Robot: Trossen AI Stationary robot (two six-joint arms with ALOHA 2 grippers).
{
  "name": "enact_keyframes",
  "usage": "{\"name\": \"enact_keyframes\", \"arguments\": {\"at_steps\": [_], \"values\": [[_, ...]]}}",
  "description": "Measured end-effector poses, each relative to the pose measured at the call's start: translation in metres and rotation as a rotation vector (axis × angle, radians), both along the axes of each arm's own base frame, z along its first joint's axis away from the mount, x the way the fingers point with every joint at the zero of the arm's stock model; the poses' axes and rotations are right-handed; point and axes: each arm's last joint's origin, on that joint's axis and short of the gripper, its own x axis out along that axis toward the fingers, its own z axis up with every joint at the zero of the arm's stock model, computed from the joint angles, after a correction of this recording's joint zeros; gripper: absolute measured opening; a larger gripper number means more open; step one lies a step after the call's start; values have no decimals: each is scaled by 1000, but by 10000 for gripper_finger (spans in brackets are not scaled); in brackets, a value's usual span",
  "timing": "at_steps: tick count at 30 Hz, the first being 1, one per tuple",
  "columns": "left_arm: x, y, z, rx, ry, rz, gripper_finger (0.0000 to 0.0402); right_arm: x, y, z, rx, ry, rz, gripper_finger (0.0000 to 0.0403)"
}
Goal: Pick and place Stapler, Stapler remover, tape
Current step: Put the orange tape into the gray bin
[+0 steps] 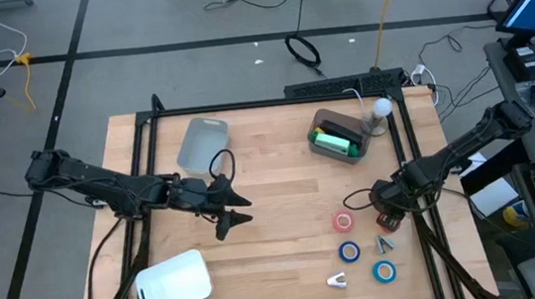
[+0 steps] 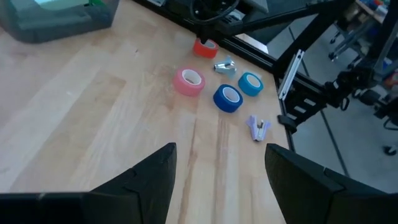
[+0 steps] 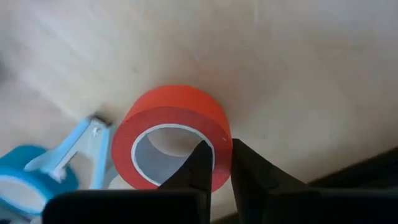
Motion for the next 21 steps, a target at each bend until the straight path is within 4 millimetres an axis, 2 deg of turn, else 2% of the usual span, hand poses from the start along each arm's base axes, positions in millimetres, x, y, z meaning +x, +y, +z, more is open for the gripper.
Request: {"name": "enact_keyframes", "arguments": {"at_steps": [4, 9, 14, 21], "values": [[0, 0, 0, -30, 4, 13, 246, 2, 1, 6, 45, -71, -46, 25], [0, 0, 0, -36, 4, 14, 246, 11, 5, 20, 154, -272, -101, 25], [0, 0, 0, -52, 7, 22, 246, 28, 10, 42, 251, -588, -166, 25], [1, 0, 4, -59, -30, 22, 246, 50, 12, 72, 230, -1025, -262, 25]]}}
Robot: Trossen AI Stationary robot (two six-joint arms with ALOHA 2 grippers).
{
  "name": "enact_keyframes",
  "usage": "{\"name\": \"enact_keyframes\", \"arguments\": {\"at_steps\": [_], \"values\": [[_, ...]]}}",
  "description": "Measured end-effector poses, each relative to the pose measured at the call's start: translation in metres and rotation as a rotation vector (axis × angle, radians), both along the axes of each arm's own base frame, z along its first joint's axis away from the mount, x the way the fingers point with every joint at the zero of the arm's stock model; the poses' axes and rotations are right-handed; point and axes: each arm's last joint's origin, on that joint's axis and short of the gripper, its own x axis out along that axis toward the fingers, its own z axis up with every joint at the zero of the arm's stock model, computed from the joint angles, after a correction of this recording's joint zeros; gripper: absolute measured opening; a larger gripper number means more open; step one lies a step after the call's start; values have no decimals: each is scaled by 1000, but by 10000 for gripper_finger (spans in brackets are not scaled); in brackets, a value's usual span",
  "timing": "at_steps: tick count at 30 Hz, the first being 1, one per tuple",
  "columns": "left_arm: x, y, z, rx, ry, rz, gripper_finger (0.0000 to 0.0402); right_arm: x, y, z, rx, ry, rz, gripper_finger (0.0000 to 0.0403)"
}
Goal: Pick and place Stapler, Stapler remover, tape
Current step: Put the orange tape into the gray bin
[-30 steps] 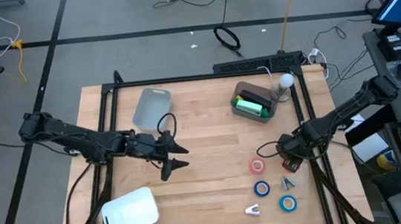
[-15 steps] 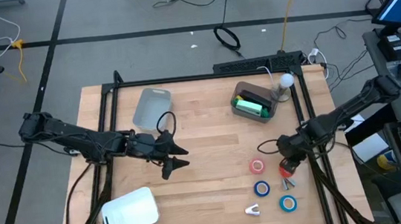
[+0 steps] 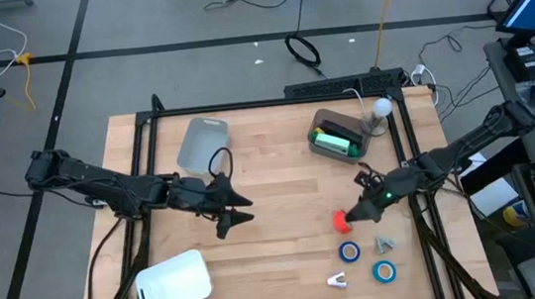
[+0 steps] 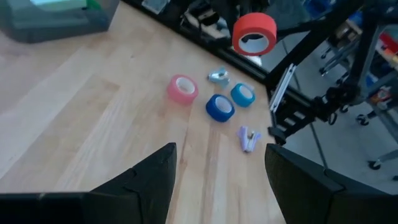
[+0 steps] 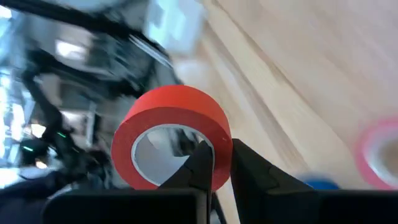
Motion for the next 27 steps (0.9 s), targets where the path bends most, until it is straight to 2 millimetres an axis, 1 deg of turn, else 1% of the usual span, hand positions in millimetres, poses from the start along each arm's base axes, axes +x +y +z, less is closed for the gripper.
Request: {"name": "enact_keyframes", "arguments": {"at_steps": [6, 11, 15, 19, 27], "values": [[2, 0, 6, -3, -69, 22, 246, 14, 2, 10, -63, -186, -60, 25], [4, 2, 10, 7, -112, 84, 246, 31, 2, 18, -100, -364, -77, 25], [4, 2, 12, 1, -138, 93, 246, 44, -1, 23, -138, -501, -105, 25], [5, 2, 15, -10, -165, 94, 246, 56, -4, 19, -188, -559, -129, 25], [6, 2, 24, -27, -254, 113, 246, 78, -12, -1, -280, -546, -169, 25]]}}
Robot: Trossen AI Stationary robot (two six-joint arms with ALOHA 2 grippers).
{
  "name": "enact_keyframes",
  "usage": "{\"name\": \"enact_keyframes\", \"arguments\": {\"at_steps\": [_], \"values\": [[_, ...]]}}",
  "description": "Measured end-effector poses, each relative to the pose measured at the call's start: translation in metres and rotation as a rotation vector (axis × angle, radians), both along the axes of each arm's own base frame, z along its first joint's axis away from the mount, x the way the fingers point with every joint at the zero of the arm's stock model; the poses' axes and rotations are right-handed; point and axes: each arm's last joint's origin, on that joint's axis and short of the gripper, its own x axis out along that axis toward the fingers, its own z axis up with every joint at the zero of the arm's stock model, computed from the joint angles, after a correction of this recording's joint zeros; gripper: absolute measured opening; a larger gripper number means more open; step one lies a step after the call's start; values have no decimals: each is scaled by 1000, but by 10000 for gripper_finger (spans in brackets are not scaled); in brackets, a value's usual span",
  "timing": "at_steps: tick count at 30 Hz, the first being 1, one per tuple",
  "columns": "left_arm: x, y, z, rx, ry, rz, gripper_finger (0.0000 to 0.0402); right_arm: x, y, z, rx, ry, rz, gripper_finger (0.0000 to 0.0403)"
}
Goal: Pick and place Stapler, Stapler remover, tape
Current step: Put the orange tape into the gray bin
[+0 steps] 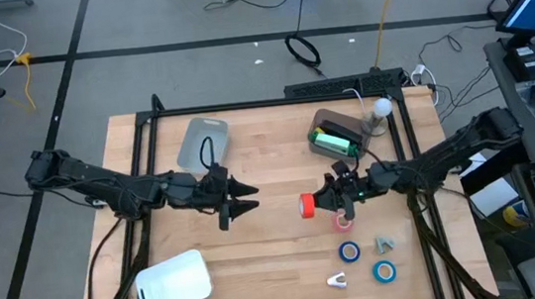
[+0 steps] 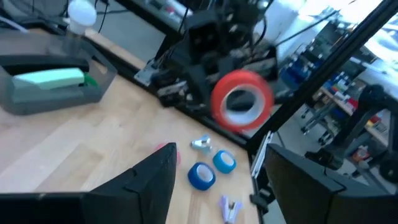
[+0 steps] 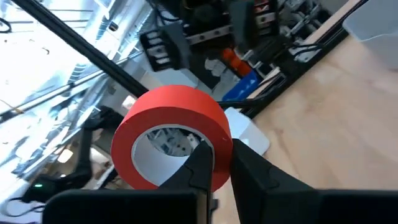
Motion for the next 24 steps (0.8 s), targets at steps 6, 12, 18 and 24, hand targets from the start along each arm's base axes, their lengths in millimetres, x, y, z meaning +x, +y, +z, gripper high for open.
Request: {"name": "enact_keyframes", "arguments": {"at_steps": [6, 12, 18, 24], "values": [[0, 0, 5, -27, -50, 15, 246, 18, -14, -3, -47, 20, -73, 25], [1, 0, 6, -63, -54, 18, 246, 44, -24, 11, -149, 76, -118, 25], [1, 0, 6, -106, -53, 22, 246, 60, -31, 29, -205, 36, -153, 25], [1, 0, 6, -124, -53, 23, 246, 65, -35, 37, -212, 54, -169, 27]]}}
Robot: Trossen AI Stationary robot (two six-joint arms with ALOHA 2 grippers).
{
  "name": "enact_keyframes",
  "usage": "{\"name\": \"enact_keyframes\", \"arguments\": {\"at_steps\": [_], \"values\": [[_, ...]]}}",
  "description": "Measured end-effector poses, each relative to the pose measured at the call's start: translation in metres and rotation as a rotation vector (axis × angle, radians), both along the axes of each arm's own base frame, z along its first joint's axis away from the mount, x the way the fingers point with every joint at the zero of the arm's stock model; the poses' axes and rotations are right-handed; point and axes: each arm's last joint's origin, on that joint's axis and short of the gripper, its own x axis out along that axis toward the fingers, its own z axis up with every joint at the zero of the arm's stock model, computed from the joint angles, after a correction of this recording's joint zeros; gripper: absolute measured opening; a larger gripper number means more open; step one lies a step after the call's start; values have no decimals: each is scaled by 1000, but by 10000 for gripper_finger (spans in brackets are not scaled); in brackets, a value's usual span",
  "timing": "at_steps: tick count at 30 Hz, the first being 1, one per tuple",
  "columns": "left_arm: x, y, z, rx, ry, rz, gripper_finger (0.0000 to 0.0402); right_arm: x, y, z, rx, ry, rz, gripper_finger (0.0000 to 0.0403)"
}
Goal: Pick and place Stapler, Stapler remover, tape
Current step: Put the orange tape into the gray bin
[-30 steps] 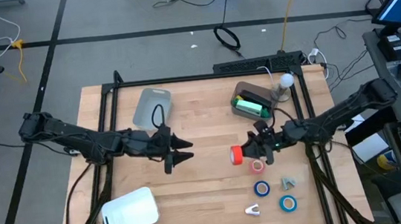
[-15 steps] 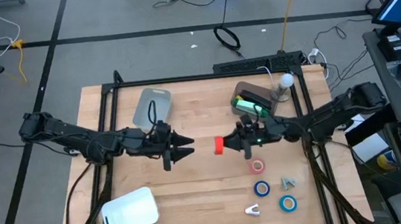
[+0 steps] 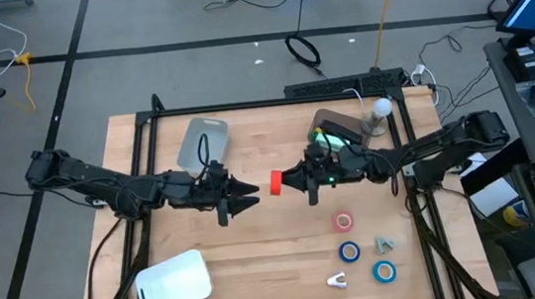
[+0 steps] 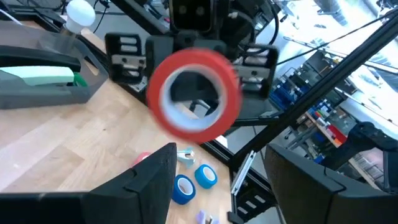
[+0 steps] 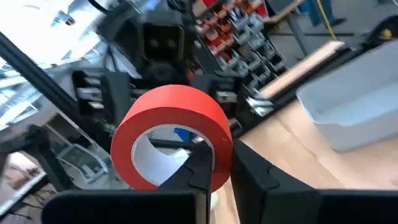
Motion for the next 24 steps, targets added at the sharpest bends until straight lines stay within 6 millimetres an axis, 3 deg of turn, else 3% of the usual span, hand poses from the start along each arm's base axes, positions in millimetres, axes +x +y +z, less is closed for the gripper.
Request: {"name": "enact_keyframes", "arguments": {"at_steps": [11, 24], "values": [[0, 1, 6, 12, -61, 19, 246, 15, 0, -8, 15, 39, 0, 26], [8, -1, -3, 2, -43, 26, 246, 20, 0, -1, 26, 24, 1, 26]]}}
